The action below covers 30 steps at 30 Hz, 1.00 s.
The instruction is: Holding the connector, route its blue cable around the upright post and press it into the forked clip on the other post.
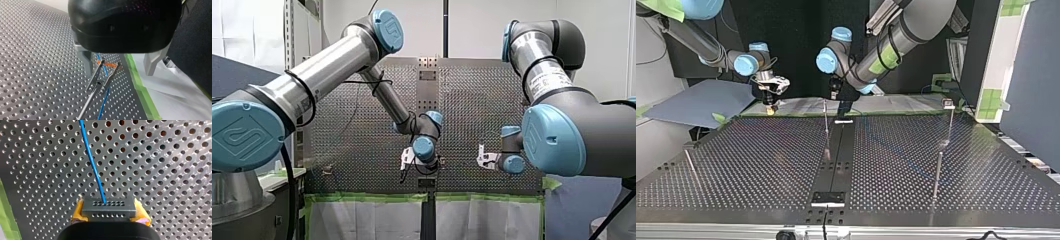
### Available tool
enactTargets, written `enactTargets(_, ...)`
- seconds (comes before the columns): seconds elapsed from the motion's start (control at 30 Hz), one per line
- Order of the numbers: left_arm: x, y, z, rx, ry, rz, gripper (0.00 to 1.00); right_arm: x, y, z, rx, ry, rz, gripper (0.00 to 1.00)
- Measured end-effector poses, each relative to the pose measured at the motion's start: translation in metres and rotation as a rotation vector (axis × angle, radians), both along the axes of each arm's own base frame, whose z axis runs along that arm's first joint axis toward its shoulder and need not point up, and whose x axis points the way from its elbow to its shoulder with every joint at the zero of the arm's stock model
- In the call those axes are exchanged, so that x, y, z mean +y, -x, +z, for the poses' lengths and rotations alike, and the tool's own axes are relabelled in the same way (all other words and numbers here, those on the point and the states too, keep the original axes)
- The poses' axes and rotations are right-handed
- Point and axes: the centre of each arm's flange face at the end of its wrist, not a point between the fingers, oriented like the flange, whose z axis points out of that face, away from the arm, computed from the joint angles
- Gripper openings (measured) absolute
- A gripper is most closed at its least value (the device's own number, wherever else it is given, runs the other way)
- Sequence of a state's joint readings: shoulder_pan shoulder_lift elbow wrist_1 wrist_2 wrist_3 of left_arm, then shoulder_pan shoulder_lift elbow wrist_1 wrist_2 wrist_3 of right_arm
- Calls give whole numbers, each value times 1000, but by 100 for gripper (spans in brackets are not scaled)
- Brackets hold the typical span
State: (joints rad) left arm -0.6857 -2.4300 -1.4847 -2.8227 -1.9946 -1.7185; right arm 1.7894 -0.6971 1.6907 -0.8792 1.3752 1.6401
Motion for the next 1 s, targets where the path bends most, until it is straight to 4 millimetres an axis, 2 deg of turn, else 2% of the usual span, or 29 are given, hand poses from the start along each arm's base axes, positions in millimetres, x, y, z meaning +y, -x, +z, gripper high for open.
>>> enactTargets(0.57,-1,3,-1,4,-4,-4,100,2,0,-2,8,-17,3,0)
enactTargets(1.0,-1,15,-1,11,-46,24,100,9,1,-6,47,-47,6,0)
